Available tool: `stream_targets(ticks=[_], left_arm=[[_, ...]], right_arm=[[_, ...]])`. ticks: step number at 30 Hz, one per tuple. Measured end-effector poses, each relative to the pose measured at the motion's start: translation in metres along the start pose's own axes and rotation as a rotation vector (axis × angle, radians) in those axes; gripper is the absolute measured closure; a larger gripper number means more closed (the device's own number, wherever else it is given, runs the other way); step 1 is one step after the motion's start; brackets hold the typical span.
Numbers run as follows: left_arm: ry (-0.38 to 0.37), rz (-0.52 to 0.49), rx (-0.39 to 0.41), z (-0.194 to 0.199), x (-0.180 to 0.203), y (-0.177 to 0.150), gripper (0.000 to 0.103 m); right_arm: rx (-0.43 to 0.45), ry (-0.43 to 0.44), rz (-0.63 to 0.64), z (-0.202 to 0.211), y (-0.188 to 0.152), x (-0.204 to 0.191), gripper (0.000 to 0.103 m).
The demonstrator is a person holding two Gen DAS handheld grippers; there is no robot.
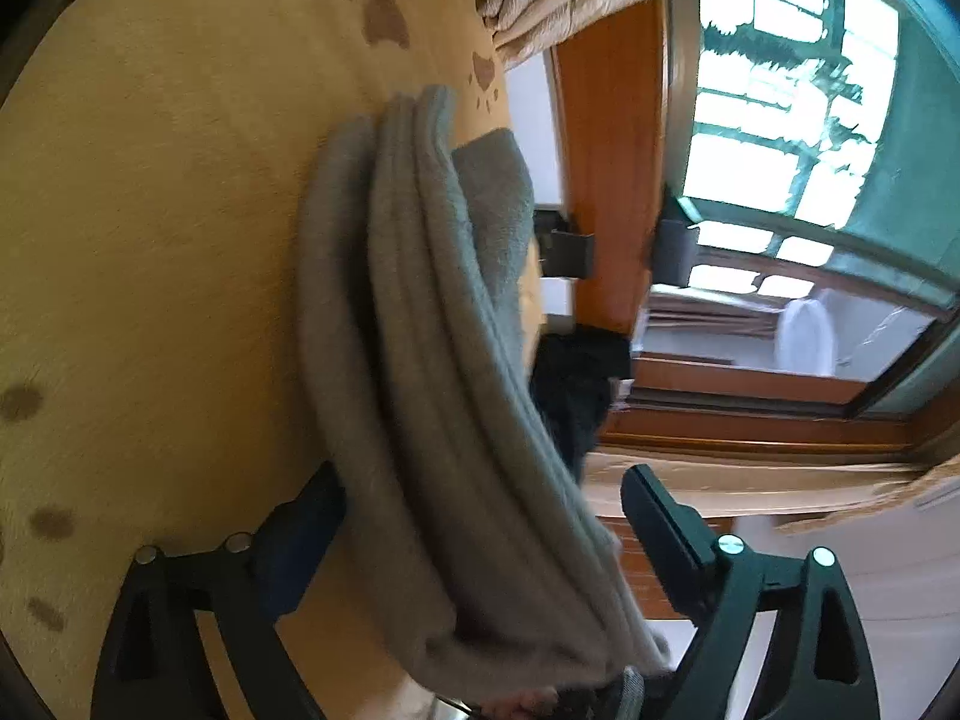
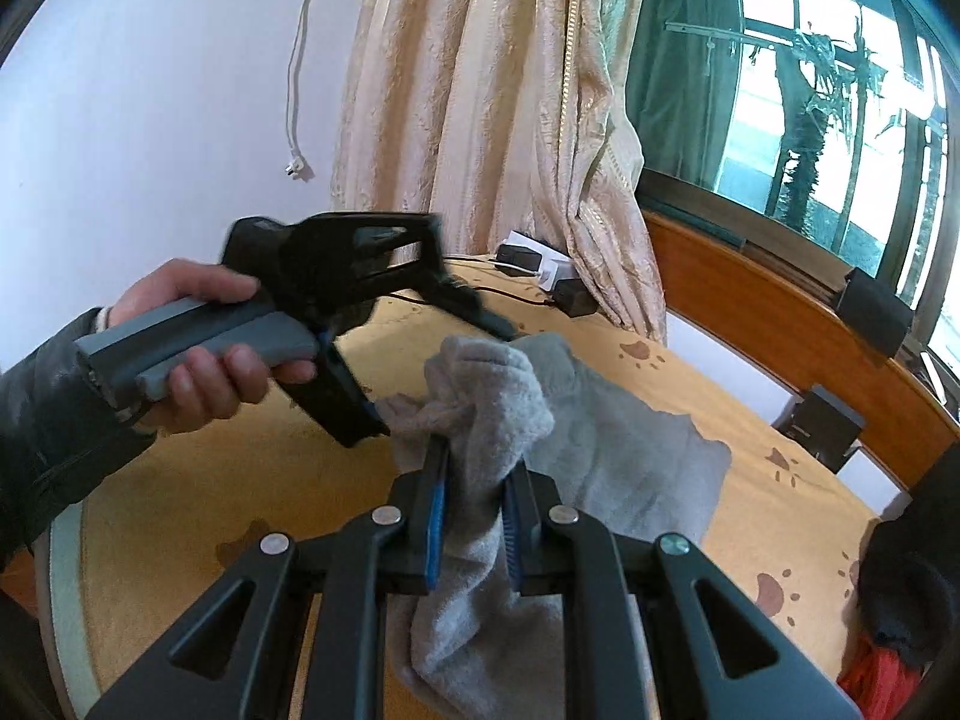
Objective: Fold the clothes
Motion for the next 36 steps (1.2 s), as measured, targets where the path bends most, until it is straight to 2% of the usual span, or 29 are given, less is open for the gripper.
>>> stream_targets(ticks=[5,8,10,11,12,13,14,15,16,18,20,22,24,25,26,28,32,36], left_arm=[[0.165,-0.039,-0.025,-0.017,0.0,0.013,0.007],[0.194,-0.07,-0.006,-0.021,0.001,0.017,0.007],[0.181,-0.087,0.019,-0.018,0.002,0.016,0.007],[0.175,-0.1,0.022,-0.017,0.003,0.014,0.008],[0.175,-0.113,0.024,-0.016,0.003,0.013,0.013],[0.19,-0.12,0.024,-0.015,-0.001,0.014,0.018],[0.208,-0.124,0.022,-0.013,-0.004,0.014,0.027],[0.225,-0.127,0.021,-0.012,-0.007,0.014,0.039],[0.234,-0.125,0.018,-0.01,-0.012,0.015,0.046],[0.24,-0.115,0.01,-0.008,-0.023,0.018,0.072],[0.218,-0.123,-0.004,-0.005,-0.03,0.018,0.076],[0.216,-0.147,-0.01,-0.005,-0.03,0.016,0.076],[0.227,-0.169,-0.012,-0.005,-0.029,0.015,0.076],[0.217,-0.172,-0.012,-0.005,-0.028,0.015,0.076],[0.206,-0.175,-0.012,-0.005,-0.028,0.014,0.076],[0.171,-0.184,-0.01,-0.004,-0.026,0.013,0.076],[0.144,-0.205,0.009,-0.003,-0.025,0.012,0.076],[0.114,-0.209,0.026,0.004,-0.027,0.01,0.076]], right_arm=[[0.003,0.013,0.004,0.002,-0.002,-0.002,0.086],[-0.004,0.035,0.033,0.0,-0.007,-0.012,0.085],[-0.019,0.082,0.038,-0.001,-0.011,-0.019,0.082],[-0.028,0.109,0.039,-0.001,-0.013,-0.022,0.075],[-0.025,0.131,0.031,0.0,-0.014,-0.023,0.07],[-0.008,0.145,0.012,0.005,-0.014,-0.02,0.053],[0.016,0.156,-0.016,0.011,-0.012,-0.015,0.029],[0.05,0.161,-0.054,0.019,-0.008,-0.007,0.019],[0.083,0.166,-0.092,0.027,-0.005,0.001,0.012],[0.126,0.161,-0.186,0.04,0.001,0.027,0.012],[0.118,0.131,-0.326,0.039,0.001,0.067,0.012],[0.093,0.113,-0.446,0.033,-0.004,0.101,0.012],[0.055,0.133,-0.565,0.019,-0.012,0.132,0.014],[0.034,0.146,-0.614,0.01,-0.015,0.145,0.022],[0.014,0.163,-0.655,0.001,-0.018,0.156,0.038],[-0.036,0.16,-0.715,-0.019,-0.025,0.173,0.058],[-0.139,0.131,-0.831,-0.059,-0.046,0.196,0.061],[-0.154,0.177,-0.961,-0.075,-0.064,0.208,0.061]])
Point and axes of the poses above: each gripper's, at about its wrist camera, not at the fingertips, and z roughly against the way its jaws point, x to its right, y to its top, the point moved 8 cm from there along -z, roughly the way its jaws point, and after that the axes turned 8 degrees about -z, right-handed, at the moved point
